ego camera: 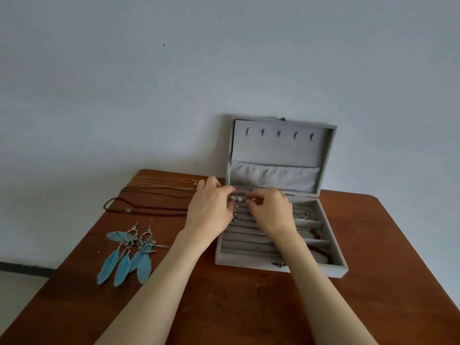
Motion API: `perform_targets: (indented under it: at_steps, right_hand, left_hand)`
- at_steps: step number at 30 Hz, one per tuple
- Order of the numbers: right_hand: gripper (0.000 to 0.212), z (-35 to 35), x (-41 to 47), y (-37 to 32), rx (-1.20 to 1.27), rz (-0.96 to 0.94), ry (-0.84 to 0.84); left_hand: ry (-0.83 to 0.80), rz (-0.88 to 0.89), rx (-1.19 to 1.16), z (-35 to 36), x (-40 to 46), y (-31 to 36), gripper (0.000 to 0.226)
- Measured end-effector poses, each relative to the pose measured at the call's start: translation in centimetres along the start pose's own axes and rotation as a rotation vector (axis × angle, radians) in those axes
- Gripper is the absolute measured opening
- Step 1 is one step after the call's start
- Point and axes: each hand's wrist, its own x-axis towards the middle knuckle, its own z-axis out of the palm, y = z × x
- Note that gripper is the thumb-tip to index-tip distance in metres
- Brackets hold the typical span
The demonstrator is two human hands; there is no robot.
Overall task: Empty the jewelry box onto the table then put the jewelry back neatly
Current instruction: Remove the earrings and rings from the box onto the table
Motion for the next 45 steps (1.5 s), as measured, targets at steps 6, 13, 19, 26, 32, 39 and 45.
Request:
perform_targets:
  at_steps: [6, 13, 19, 26, 32, 39, 45]
  right_hand:
    - [0.029, 0.4, 1.0, 0.1, -0.173, -0.057, -0.053]
    - [0.023, 0.9, 1.4, 0.4, -0.194, -0.088, -0.016]
    - [0.022, 1.2, 1.7, 0.6, -0.183, -0.128, 0.002]
    - [0.008, -1.6, 1.0, -1.6, 0.176, -0.141, -0.102]
    - [0.013, 0.6, -1.6, -6.1, 0.177, -0.227, -0.464]
    - [0.019, 4.8, -0.4, -9.0, 0.032, -0.085, -0.650]
    - [0.017, 5.6, 0.0, -8.8, 0.150, -0.047, -0.589]
  left_hand:
    - [-0.020, -0.038, 0.066, 0.9, 1.1, 0.1, 0.029]
    - [0.007, -0.003, 0.136, 1.3, 1.1, 0.4, 0.024]
    - [0.035, 0.077, 0.124, 1.0, 1.2, 0.0, 0.022]
    - [-0.165, -0.110, -0.218, -5.3, -0.1, -3.0, 0.024]
    - [-0.474, -0.308, -0.079, -7.7, -2.2, -8.6, 0.014]
    - [-0.493, -0.296, -0.052, -7.2, -2.7, -10.1, 0.012]
    - [-0.417, -0.288, -0.132, -6.7, -2.7, -9.8, 0.017]
